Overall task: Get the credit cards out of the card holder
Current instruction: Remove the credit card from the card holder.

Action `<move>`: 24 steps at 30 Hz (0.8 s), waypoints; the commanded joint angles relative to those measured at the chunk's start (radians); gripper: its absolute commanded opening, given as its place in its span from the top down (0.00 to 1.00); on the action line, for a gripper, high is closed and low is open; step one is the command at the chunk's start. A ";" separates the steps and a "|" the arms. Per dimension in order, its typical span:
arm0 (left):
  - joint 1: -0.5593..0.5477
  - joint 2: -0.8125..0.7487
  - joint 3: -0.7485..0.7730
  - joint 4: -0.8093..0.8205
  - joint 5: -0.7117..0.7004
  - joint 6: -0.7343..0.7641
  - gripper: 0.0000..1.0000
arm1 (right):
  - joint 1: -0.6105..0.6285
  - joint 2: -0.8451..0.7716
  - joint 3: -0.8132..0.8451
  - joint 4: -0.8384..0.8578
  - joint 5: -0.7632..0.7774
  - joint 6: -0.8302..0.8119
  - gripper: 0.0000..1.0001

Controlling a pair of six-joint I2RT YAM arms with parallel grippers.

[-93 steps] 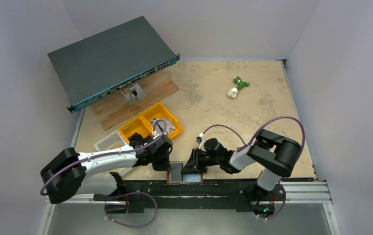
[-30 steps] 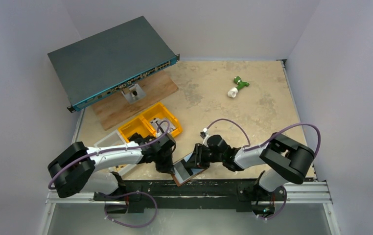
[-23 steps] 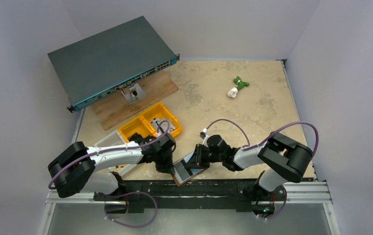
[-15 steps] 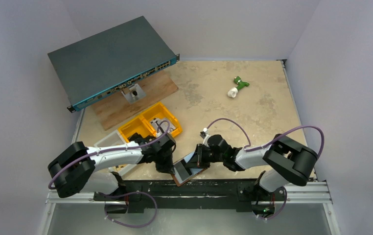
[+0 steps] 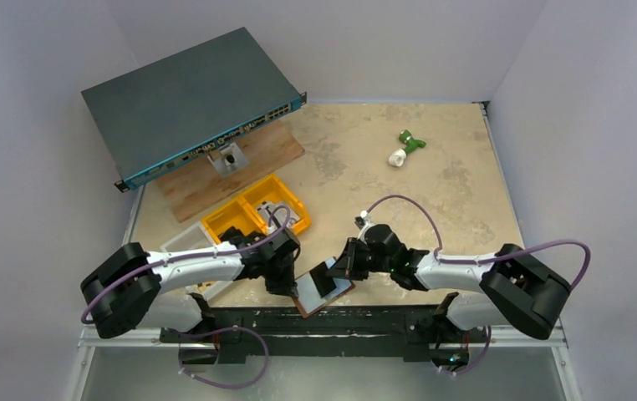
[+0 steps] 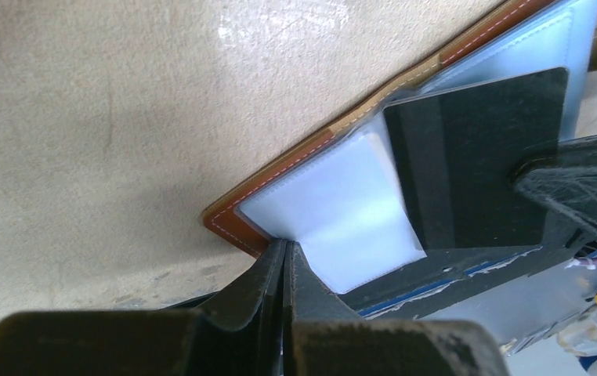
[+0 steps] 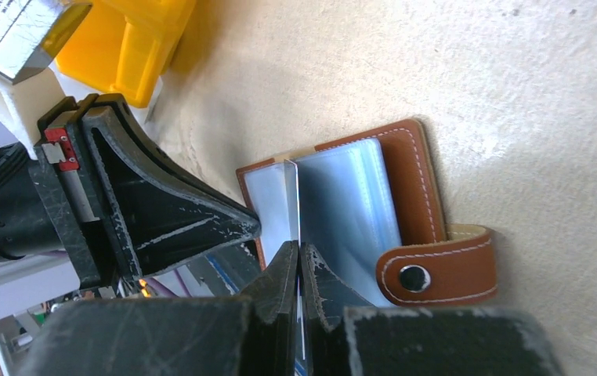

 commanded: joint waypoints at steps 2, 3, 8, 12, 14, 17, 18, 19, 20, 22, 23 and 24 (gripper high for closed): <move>-0.001 -0.008 0.002 -0.082 -0.079 0.055 1.00 | -0.006 -0.042 0.013 -0.074 0.042 -0.037 1.00; -0.001 -0.013 0.011 -0.084 -0.080 0.057 1.00 | -0.007 -0.046 0.015 -0.080 0.044 -0.037 1.00; -0.001 -0.042 0.072 -0.110 -0.079 0.080 1.00 | -0.010 -0.070 0.022 -0.100 0.047 -0.037 1.00; -0.001 -0.107 0.129 -0.152 -0.087 0.090 0.79 | -0.015 -0.106 0.035 -0.131 0.049 -0.030 1.00; 0.002 -0.146 0.148 -0.167 -0.091 0.095 0.63 | -0.021 -0.125 0.043 -0.145 0.049 -0.024 1.00; 0.023 -0.200 0.149 -0.172 -0.070 0.100 0.48 | -0.033 -0.157 0.051 -0.155 0.036 -0.007 1.00; 0.034 -0.218 0.143 -0.166 -0.057 0.100 0.42 | -0.039 -0.168 0.053 -0.154 0.032 0.001 1.00; 0.045 -0.241 0.133 -0.153 -0.044 0.101 0.37 | -0.046 -0.179 0.054 -0.152 0.027 0.006 1.00; 0.058 -0.261 0.124 -0.143 -0.027 0.101 0.35 | -0.053 -0.189 0.054 -0.152 0.024 0.011 1.00; 0.087 -0.298 0.107 -0.129 -0.002 0.102 0.34 | -0.069 -0.202 0.051 -0.144 0.005 0.020 1.00; 0.102 -0.313 0.098 -0.109 0.017 0.106 0.34 | -0.078 -0.207 0.048 -0.132 -0.010 0.030 1.00; 0.110 -0.335 0.085 -0.091 0.032 0.105 0.34 | -0.085 -0.213 0.044 -0.117 -0.027 0.036 1.00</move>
